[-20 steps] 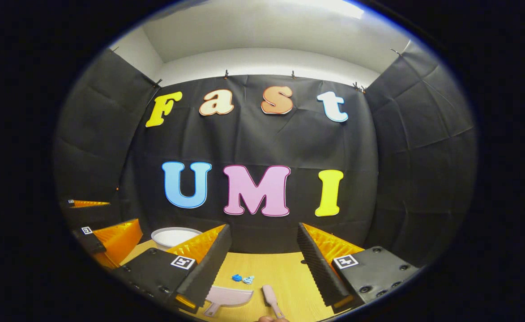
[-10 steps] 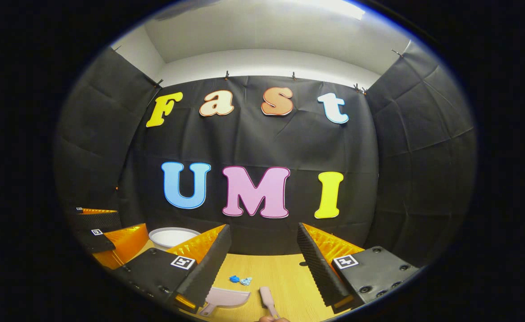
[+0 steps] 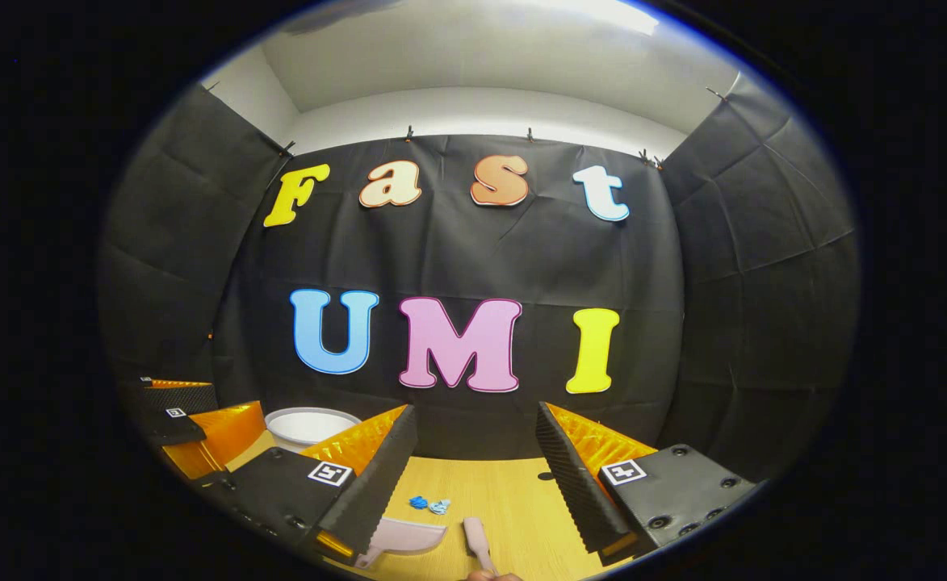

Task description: Pick up the small broom and dustpan from the desktop, sweep the trash into the dustpan with the broom, and then empty the trash into the garbage bin.

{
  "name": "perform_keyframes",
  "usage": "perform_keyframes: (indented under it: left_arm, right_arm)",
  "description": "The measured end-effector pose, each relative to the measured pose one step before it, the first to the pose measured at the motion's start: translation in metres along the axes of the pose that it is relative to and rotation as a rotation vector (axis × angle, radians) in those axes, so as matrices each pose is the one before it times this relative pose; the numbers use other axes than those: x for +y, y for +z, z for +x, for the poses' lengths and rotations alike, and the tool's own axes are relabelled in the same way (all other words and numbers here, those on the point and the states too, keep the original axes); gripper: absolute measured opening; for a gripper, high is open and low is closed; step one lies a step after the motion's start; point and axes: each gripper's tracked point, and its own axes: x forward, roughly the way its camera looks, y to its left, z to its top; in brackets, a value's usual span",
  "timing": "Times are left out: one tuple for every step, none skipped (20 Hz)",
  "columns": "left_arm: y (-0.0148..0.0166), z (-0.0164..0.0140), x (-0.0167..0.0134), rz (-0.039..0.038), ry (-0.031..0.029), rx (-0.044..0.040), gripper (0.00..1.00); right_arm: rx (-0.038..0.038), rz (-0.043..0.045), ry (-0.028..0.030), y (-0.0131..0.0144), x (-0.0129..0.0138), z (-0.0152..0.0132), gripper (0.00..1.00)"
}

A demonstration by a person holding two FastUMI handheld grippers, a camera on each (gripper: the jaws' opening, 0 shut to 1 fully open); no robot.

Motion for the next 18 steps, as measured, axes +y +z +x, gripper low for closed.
perform_keyframes:
  left_arm:
    - [0.00066, 0.00092, -0.00141, -0.0075, -0.00087, 0.00013, 0.79]
    - [-0.00164, 0.00165, -0.00096, -0.00456, -0.00009, 0.00242, 0.79]
    - [-0.00098, 0.00148, -0.00067, -0.00244, 0.00113, 0.0039, 0.79]
    - [-0.00254, 0.00126, -0.00123, -0.00102, 0.00258, 0.00491, 0.79]
    - [-0.00188, 0.00186, -0.0025, -0.00814, -0.00423, 0.00908, 0.79]
    - [-0.00506, 0.00224, -0.00262, -0.02046, -0.00795, 0.01355, 0.79]
    - [-0.00245, 0.00102, -0.00163, -0.01919, -0.00403, 0.0106, 0.79]
    - [-0.00412, 0.00153, -0.00031, -0.01909, 0.00142, 0.00942, 0.79]
    - [-0.00164, 0.00207, 0.00094, -0.0125, 0.00619, 0.00953, 0.79]
    - [-0.00321, 0.00293, 0.00144, -0.00799, 0.00789, 0.00904, 0.8]
    - [-0.00123, 0.00232, 0.00103, -0.00404, 0.00622, 0.00743, 0.8]
    - [-0.00149, 0.00204, 0.00033, -0.00134, 0.00544, 0.00385, 0.8]
    - [-0.00014, 0.00242, 0.00032, 0.0006, 0.00477, 0.00309, 0.79]
    - [-0.00242, 0.00233, 0.00036, 0.00012, 0.00069, 0.0047, 0.79]
    - [-0.00241, 0.00281, -0.00217, -0.0042, -0.00889, 0.01103, 0.79]
    - [-0.0057, 0.00359, -0.00201, -0.0118, -0.01128, 0.01214, 0.8]
    - [-0.00418, 0.003, -0.00156, -0.01626, -0.00859, 0.01328, 0.8]
    - [-0.00569, 0.00476, 0.00037, -0.01459, -0.00426, 0.01668, 0.8]
  right_arm:
    - [0.00037, -0.00575, -0.00065, -0.00116, -0.00277, 0.0009, 0.96]
    - [0.00138, -0.0008, 0.00039, -0.00123, -0.00193, 0.00104, 0.96]
    - [0.00357, 0.00442, 0.00249, -0.00148, -0.00105, 0.00069, 0.96]
    - [0.00419, 0.00519, 0.00014, -0.00085, -0.00134, 0.0005, 0.96]
    - [0.00046, 0.00504, -0.00325, -0.00085, -0.00344, 0.00076, 0.96]
    - [0.00033, 0.00177, -0.00448, -0.00008, -0.00319, 0.00204, 0.96]
    - [0.00035, -0.00172, -0.00643, -0.00162, -0.00304, 0.00171, 0.96]
    - [0.00379, -0.00162, -0.00604, -0.00268, -0.00423, 0.00181, 0.96]
    - [0.00869, 0.00182, -0.00353, -0.004, -0.00318, 0.00139, 0.96]
    - [0.01048, 0.00456, -0.00314, -0.00459, -0.00306, 0.00163, 0.96]
    - [0.0101, 0.00553, -0.00214, -0.00313, -0.00249, 0.00207, 0.96]
    - [0.00544, 0.00274, -0.00045, -0.00189, -0.00171, 0.00217, 0.95]
    - [0.00338, -0.00213, -0.00013, -0.00189, -0.002, 0.00289, 0.96]
    - [-0.00095, -0.00554, 0.00078, -0.00093, -0.00159, 0.00222, 0.93]
    - [-0.00094, -0.00957, 0.00152, -0.0016, -0.00181, 0.00302, 0.93]
    - [-0.00299, -0.01015, 0.0024, -0.00062, -0.00054, 0.00303, 0.93]
    - [-0.00495, -0.00875, 0.00548, 0.0005, -0.00085, 0.00285, 0.93]
    - [-0.00411, -0.00596, 0.00706, -0.00096, -0.00018, 0.00248, 0.95]
